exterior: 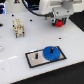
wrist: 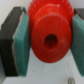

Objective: Insert the blue gear onto the right peg, followed by the red gear

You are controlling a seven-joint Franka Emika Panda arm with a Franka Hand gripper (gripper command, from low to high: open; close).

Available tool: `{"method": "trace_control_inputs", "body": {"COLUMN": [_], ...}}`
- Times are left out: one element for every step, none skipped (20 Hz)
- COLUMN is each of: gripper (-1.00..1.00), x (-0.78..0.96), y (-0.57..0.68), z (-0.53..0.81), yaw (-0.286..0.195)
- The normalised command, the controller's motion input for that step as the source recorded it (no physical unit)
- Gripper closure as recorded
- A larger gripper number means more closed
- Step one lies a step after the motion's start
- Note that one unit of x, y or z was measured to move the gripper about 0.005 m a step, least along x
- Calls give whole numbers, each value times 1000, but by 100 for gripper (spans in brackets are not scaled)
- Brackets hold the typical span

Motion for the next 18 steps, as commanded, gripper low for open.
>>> {"method": "trace_control_inputs", "body": {"gripper": [100, 100, 100, 100, 100, 100, 100, 100, 100, 100, 100, 100, 100, 100, 100, 100, 100, 100], "x": [288, 325, 387, 406, 428, 453, 481, 506, 532, 602, 634, 648, 659, 654, 683, 669, 706, 707], "y": [1, -41, -28, -27, -31, -49, -47, -81, -56, -175, -242, -224, -188, -187, -182, -156, -160, -122], "z": [628, 649, 674, 682, 676, 671, 609, 604, 589, 575, 582, 573, 547, 554, 550, 521, 519, 537], "yaw": [0, 0, 0, 0, 0, 0, 0, 0, 0, 0, 0, 0, 0, 0, 0, 0, 0, 0]}}
